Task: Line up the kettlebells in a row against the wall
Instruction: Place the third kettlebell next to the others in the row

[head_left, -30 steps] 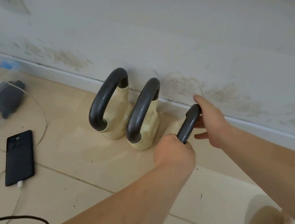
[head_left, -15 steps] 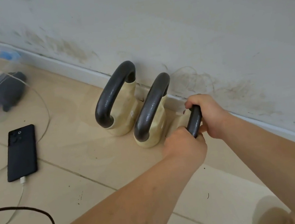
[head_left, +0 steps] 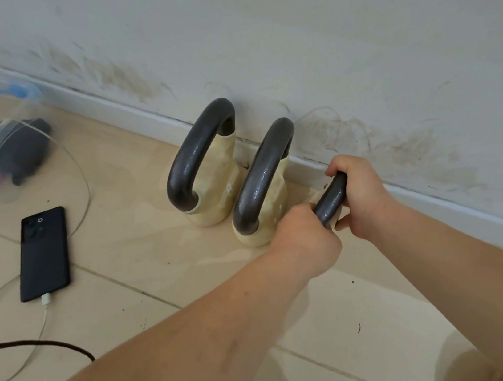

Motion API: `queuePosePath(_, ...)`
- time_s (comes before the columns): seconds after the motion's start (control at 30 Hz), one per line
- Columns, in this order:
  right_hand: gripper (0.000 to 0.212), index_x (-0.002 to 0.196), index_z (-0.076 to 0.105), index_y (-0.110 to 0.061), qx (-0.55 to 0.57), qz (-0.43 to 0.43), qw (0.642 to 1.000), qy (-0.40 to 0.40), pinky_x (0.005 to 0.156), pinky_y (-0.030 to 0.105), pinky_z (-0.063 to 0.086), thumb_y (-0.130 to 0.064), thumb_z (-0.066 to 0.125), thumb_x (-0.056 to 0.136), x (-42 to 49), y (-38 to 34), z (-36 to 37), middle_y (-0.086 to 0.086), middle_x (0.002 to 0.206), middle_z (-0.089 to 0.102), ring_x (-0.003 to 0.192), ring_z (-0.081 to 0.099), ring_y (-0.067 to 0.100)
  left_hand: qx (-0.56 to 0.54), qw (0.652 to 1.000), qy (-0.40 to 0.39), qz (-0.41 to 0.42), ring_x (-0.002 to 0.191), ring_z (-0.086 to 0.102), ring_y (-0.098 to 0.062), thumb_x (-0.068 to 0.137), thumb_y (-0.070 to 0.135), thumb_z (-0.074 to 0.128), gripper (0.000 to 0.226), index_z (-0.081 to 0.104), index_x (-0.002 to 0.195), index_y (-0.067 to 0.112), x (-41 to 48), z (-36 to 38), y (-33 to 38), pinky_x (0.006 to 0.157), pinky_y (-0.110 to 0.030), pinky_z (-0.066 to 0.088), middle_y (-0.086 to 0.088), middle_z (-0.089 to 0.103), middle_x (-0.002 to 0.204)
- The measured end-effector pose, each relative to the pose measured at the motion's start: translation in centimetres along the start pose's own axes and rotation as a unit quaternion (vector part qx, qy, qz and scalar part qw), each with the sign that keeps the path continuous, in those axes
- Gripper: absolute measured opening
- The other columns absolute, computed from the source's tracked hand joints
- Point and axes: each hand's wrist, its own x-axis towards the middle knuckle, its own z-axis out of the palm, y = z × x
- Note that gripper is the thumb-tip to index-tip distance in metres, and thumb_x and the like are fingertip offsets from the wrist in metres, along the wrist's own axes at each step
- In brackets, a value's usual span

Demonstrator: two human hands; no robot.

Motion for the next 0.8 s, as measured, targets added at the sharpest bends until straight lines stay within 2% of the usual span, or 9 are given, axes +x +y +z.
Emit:
queuePosePath(0.2,0.028,0.084,0.057,-0.021,-0.013,-0.010,1.000,-0.006,0.072,0.046,0.043,-0.033,0.062,0.060,-0.1,0.1,-0.4,0.009,0.099,0.057,0.082,0.057,0.034,0.012,0.998,0.059,0.031,0.087,0.068,-0.034,0.090,0.010,0.055,0.011,0.056,0.091,0.021,-1.2,0.8,-0.1,0.075,-0.038,0.057,0.002,0.058,0.079)
queuePosePath(0.37,0.031,0.085,0.059,-0.019,-0.043,-0.023,0.998,-0.033,0.077,0.051,0.049,-0.033,0.063,0.057,0.0,-0.1,-0.6,0.008,0.099,0.062,0.083,0.057,0.032,0.006,0.996,0.085,0.017,0.086,0.068,-0.031,0.087,0.008,0.054,0.014,0.058,0.091,0.021,-1.9,1.6,-0.3,0.076,-0.038,0.058,-0.002,0.065,0.084)
queuePosePath(0.53,0.024,0.080,0.058,-0.020,-0.076,-0.020,0.995,-0.064,0.084,0.056,0.053,-0.032,0.063,0.060,0.1,-1.3,-0.1,0.011,0.099,0.060,0.083,0.058,0.032,-0.016,0.998,0.067,-0.002,0.090,0.069,-0.034,0.091,0.014,0.055,0.012,0.061,0.099,0.021,-1.3,1.2,0.0,0.079,-0.041,0.059,-0.001,0.062,0.082)
queuePosePath(0.67,0.021,0.080,0.059,-0.021,-0.094,-0.025,0.992,-0.078,0.100,0.069,0.052,-0.032,0.064,0.062,0.1,-1.6,-0.3,0.009,0.098,0.060,0.086,0.058,0.030,-0.013,0.998,0.058,-0.009,0.092,0.070,-0.032,0.091,0.014,0.056,0.015,0.064,0.103,0.021,-1.3,1.5,-0.1,0.080,-0.040,0.060,-0.005,0.070,0.092)
queuePosePath(0.8,0.022,0.082,0.060,-0.021,-0.094,-0.024,0.992,-0.074,0.102,0.072,0.050,-0.032,0.064,0.063,0.0,-1.5,-0.4,0.009,0.100,0.062,0.087,0.059,0.030,-0.003,0.999,0.054,-0.008,0.095,0.070,-0.033,0.092,0.014,0.056,0.018,0.065,0.106,0.020,-1.0,1.6,-0.2,0.082,-0.040,0.061,-0.008,0.072,0.099)
